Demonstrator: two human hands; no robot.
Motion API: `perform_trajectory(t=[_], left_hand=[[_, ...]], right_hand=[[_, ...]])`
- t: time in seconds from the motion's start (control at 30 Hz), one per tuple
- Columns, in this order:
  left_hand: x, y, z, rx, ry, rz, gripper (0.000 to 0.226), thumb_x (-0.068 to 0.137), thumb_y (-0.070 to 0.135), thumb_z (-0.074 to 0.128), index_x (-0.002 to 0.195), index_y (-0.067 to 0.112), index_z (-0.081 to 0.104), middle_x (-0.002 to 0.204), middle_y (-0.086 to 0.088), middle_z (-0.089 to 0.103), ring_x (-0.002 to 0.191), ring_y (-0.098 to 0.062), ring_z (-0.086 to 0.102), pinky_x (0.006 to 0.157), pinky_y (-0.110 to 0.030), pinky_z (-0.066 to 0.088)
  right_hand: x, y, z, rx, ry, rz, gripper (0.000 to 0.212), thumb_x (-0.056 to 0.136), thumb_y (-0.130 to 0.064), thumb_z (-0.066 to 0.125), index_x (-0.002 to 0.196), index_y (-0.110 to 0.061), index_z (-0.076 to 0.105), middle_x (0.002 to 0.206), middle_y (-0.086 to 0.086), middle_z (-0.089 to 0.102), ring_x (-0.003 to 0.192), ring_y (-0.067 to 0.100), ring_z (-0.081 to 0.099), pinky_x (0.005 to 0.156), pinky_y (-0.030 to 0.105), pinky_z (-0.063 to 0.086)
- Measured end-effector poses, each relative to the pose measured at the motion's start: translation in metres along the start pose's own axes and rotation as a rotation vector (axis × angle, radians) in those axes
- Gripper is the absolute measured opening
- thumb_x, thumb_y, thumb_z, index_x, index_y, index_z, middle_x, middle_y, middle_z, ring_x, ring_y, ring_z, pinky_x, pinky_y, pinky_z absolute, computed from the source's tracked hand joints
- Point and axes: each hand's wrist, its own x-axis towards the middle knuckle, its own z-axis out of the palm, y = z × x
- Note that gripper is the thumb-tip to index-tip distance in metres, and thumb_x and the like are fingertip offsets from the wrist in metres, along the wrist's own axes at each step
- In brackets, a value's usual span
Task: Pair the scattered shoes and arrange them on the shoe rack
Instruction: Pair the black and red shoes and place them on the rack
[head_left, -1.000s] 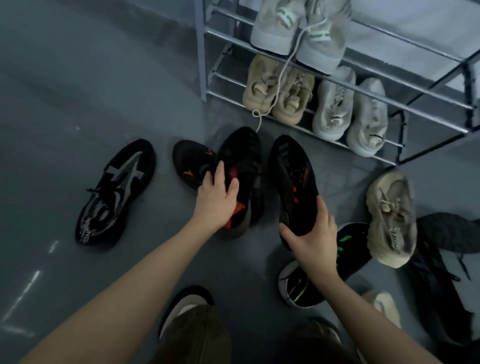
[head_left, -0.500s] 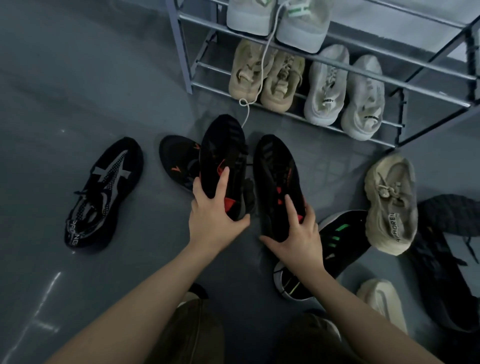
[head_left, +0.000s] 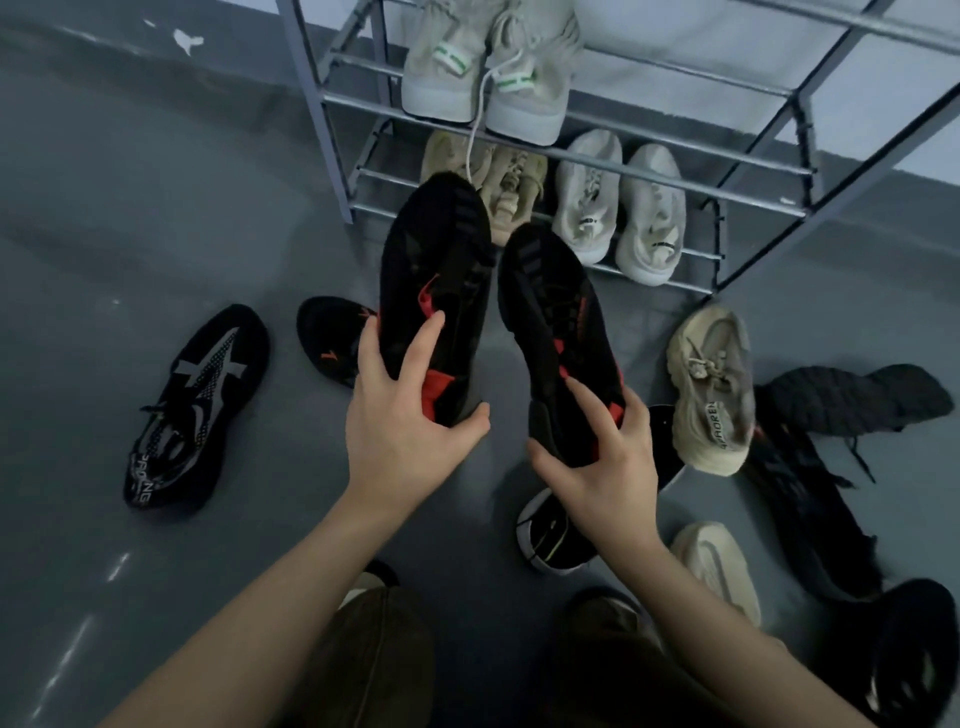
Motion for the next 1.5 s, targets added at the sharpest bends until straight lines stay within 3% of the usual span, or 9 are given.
perform_trajectory(t=[0.33,0.5,0.63,0.9,1.1,1.27,1.4,1.5], left_hand=[[0.021,0.072,-0.015,-0.094,0.054,0.197,0.079,0.061,0.053,0.072,0.133,0.044,0.041,0.155,-0.006,0.018,0.134,-0.021,0.035,0.091,-0.024,0.034],[0.074,0.107,0.002,-0.133,-0.001,0.241,0.078,0.061,0.050,0.074,0.132,0.045,0.041,0.154,-0.001,0.017,0.134,-0.020,0.035,0.094,-0.029,0.040],[0.121,0.122,0.023,-0.182,-0.013,0.268,0.073,0.061,0.042,0.078,0.128,0.037,0.049,0.151,-0.005,0.024,0.133,-0.021,0.033,0.100,-0.024,0.031],[0.213,0.143,0.067,-0.169,-0.023,0.283,0.072,0.062,0.039,0.078,0.128,0.029,0.051,0.143,-0.004,0.034,0.125,-0.023,0.043,0.100,-0.042,0.044],[0.255,0.148,0.108,-0.116,-0.058,0.235,0.075,0.063,0.044,0.075,0.131,0.030,0.047,0.146,-0.011,0.027,0.130,-0.031,0.038,0.104,-0.048,0.037],[0.259,0.140,0.130,0.140,-0.193,0.259,0.087,0.076,0.057,0.062,0.146,0.028,0.020,0.154,-0.025,0.002,0.140,-0.038,0.012,0.115,-0.049,0.011],[0.261,0.130,0.124,0.156,-0.306,0.293,0.094,0.074,0.059,0.061,0.146,0.036,0.005,0.154,-0.020,-0.012,0.141,-0.037,0.006,0.114,-0.048,0.013],[0.259,0.131,0.124,0.116,-0.280,0.342,0.088,0.078,0.048,0.063,0.147,0.033,0.012,0.156,-0.015,-0.006,0.141,-0.034,0.006,0.114,-0.050,0.015]], right_hand=[[0.017,-0.026,-0.070,0.072,0.255,-0.020,0.065,0.067,-0.056,0.066,0.128,-0.047,0.046,0.138,-0.001,0.035,0.124,0.005,0.033,0.092,0.030,0.040],[0.071,-0.027,-0.089,0.118,0.297,0.064,0.064,0.066,-0.061,0.063,0.127,-0.048,0.046,0.139,0.000,0.035,0.129,0.016,0.038,0.097,0.040,0.046],[0.122,-0.017,-0.094,0.143,0.329,0.122,0.063,0.065,-0.060,0.064,0.125,-0.045,0.051,0.135,0.000,0.039,0.126,0.017,0.041,0.098,0.043,0.046],[0.228,0.007,-0.087,0.170,0.332,0.182,0.060,0.065,-0.052,0.072,0.121,-0.036,0.057,0.127,0.001,0.044,0.117,0.017,0.048,0.089,0.033,0.049],[0.278,0.025,-0.071,0.115,0.334,0.220,0.060,0.067,-0.048,0.072,0.124,-0.035,0.056,0.129,0.008,0.045,0.121,0.028,0.040,0.102,0.043,0.039],[0.296,0.041,-0.062,0.015,0.229,0.256,0.064,0.072,-0.055,0.068,0.130,-0.036,0.048,0.134,0.013,0.041,0.126,0.033,0.033,0.107,0.044,0.030],[0.290,0.053,-0.066,0.011,0.122,0.182,0.080,0.069,-0.059,0.066,0.139,-0.038,0.032,0.142,0.009,0.032,0.131,0.032,0.030,0.111,0.048,0.022],[0.291,0.055,-0.065,0.097,0.128,0.159,0.076,0.070,-0.048,0.070,0.137,-0.038,0.035,0.140,0.009,0.031,0.130,0.031,0.029,0.109,0.052,0.030]])
